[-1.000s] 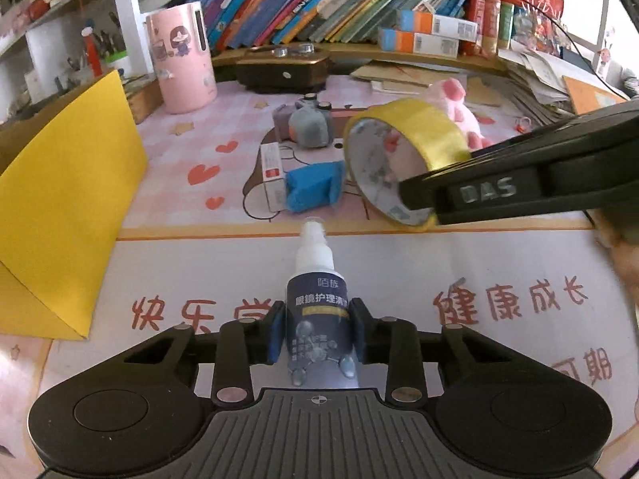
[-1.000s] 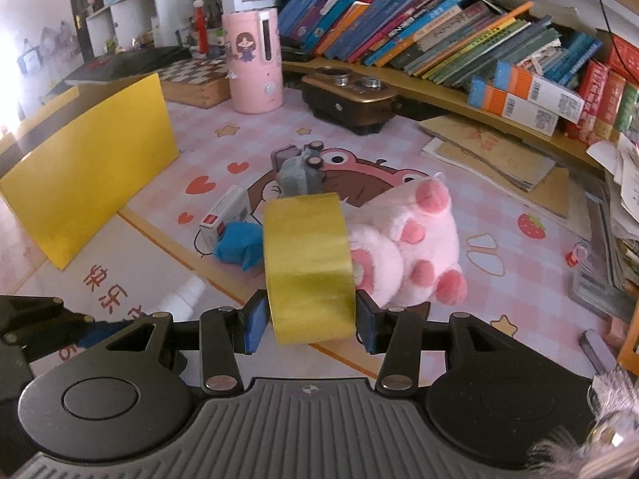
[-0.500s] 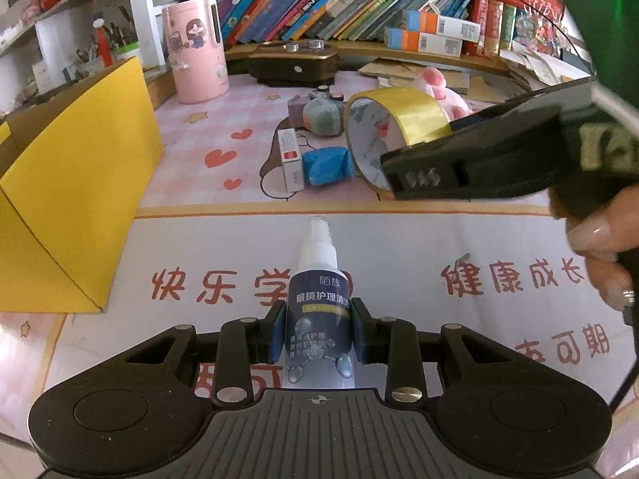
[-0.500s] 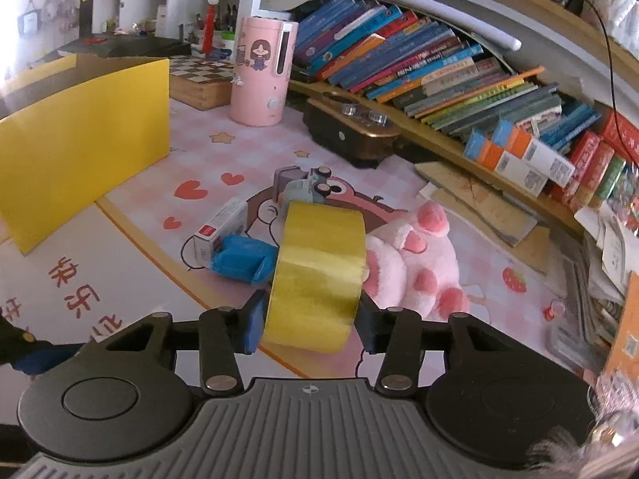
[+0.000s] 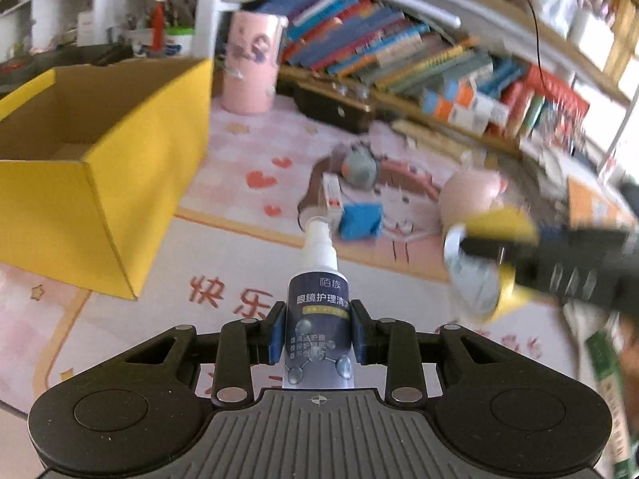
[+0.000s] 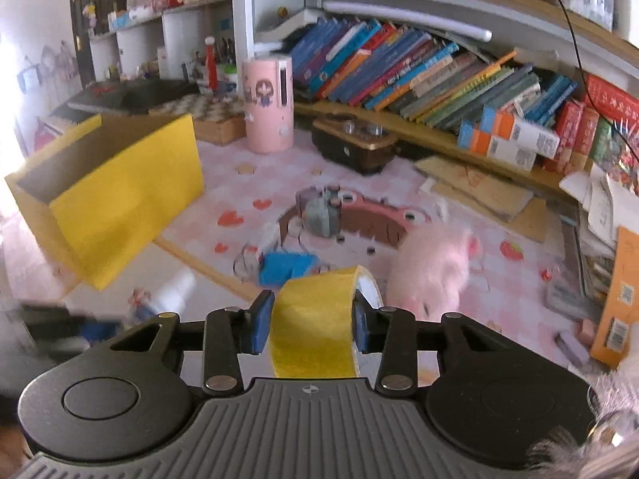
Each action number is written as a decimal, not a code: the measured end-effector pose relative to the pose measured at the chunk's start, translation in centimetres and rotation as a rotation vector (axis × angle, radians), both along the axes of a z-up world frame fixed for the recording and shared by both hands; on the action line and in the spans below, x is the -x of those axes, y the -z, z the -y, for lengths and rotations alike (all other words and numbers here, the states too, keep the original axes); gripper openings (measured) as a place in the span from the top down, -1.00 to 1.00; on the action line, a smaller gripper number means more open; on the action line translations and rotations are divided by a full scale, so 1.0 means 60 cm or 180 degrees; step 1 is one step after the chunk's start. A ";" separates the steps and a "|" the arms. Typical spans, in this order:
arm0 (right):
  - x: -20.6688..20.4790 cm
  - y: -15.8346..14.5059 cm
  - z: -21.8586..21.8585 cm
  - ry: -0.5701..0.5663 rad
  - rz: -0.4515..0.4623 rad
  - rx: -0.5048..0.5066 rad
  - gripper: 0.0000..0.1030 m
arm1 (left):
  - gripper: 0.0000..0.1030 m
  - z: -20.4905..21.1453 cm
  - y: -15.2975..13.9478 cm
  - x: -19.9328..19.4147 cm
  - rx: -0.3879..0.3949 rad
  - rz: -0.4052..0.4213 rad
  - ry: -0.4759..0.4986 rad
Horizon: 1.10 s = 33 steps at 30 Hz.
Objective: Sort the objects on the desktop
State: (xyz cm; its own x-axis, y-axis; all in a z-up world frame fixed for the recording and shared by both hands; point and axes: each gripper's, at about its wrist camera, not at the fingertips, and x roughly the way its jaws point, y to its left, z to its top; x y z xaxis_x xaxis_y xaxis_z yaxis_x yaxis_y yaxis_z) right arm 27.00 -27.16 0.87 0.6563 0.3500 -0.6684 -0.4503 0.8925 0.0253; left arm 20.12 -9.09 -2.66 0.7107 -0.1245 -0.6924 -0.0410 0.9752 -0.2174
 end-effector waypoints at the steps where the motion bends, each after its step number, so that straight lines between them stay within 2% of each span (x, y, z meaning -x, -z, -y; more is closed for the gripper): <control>1: 0.006 0.001 0.002 0.0006 -0.0044 -0.0028 0.28 | 0.41 -0.004 -0.007 0.005 0.0038 0.0032 -0.0014; 8: 0.053 0.001 -0.008 0.0012 -0.0117 -0.0094 0.28 | 0.41 -0.038 -0.036 0.044 0.0267 0.0117 -0.0079; 12: 0.071 0.003 -0.021 0.0044 -0.0152 -0.0037 0.28 | 0.41 -0.056 -0.041 0.062 0.0308 0.0133 -0.0104; 18: 0.117 -0.027 -0.048 -0.0040 -0.0106 -0.0115 0.28 | 0.41 -0.089 -0.059 0.102 0.0391 0.0246 -0.0070; 33: 0.258 -0.043 -0.179 -0.0045 -0.0107 -0.0140 0.28 | 0.41 -0.213 -0.062 0.205 0.0544 0.0219 0.0053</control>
